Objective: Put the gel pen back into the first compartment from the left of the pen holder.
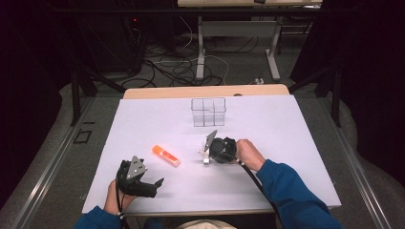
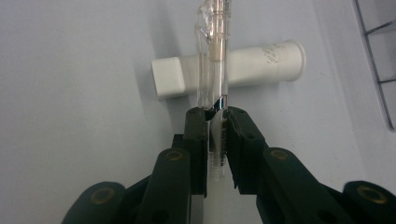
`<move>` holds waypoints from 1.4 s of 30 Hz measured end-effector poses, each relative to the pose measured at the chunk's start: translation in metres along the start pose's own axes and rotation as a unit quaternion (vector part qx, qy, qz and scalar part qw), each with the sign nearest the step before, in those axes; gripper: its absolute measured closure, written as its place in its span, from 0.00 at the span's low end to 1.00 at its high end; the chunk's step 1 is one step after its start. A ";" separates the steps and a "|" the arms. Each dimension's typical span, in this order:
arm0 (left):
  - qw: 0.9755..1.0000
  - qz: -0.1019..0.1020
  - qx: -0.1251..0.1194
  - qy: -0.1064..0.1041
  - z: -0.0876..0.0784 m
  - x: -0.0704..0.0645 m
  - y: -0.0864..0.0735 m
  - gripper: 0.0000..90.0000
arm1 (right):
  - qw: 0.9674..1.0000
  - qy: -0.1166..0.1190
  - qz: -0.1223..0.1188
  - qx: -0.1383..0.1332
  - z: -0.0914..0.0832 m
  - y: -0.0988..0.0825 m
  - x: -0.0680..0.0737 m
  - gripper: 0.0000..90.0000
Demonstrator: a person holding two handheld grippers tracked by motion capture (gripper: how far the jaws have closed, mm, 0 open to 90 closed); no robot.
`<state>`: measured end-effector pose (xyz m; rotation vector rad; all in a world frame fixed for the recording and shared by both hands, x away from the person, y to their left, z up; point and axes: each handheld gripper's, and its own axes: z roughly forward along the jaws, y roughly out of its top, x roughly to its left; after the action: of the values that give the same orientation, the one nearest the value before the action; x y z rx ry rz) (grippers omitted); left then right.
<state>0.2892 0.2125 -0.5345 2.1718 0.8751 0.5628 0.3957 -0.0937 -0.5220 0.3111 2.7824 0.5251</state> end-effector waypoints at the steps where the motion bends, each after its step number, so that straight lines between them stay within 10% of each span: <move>1: 1.000 -0.003 -0.002 0.000 0.000 0.000 0.000 0.01 | 1.000 0.001 0.003 -0.003 -0.001 -0.001 -0.001 0.88; 15: 1.000 0.000 0.004 -0.002 -0.001 0.000 0.000 0.01 | 0.996 0.017 0.074 -0.054 -0.018 -0.014 -0.012 0.88; 42: 1.000 0.000 -0.001 0.001 0.000 0.000 0.000 0.01 | 0.973 -0.001 0.186 -0.140 -0.031 -0.036 -0.027 0.88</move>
<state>0.2892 0.2126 -0.5343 2.1700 0.8754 0.5646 0.4051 -0.1434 -0.5016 0.7705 2.6066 0.9888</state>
